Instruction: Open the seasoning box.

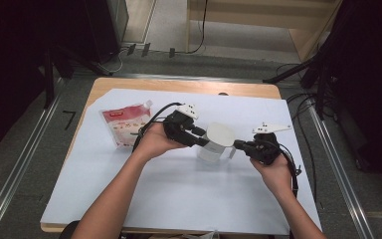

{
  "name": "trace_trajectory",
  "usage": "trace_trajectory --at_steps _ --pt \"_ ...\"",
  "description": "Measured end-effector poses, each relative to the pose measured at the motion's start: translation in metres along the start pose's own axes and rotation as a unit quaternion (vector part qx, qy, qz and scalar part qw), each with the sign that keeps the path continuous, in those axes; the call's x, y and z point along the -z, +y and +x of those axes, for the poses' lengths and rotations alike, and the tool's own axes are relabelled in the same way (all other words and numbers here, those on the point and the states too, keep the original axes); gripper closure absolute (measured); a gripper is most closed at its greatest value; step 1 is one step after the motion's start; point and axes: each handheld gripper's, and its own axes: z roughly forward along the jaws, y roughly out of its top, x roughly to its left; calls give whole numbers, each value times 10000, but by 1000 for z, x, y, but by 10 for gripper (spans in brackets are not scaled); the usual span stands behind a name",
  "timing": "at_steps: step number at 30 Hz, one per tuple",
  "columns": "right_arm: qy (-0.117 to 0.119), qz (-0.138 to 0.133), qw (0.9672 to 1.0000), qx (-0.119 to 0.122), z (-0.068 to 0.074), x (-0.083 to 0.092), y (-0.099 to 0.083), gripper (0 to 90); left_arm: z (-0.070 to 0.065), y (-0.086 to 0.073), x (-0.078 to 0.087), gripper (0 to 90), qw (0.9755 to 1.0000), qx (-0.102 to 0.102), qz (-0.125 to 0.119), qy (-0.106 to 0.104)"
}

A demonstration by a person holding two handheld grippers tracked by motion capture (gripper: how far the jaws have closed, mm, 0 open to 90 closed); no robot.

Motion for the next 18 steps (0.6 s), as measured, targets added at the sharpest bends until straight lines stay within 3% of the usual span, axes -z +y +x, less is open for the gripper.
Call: trace_trajectory --at_steps 7,18 --pt "-26 3 10000 7 3 0 1 900 -3 5 2 648 9999 -62 88 26" --pt "15 47 10000 9 6 -3 1 900 -8 14 -1 762 9994 -159 196 -241"
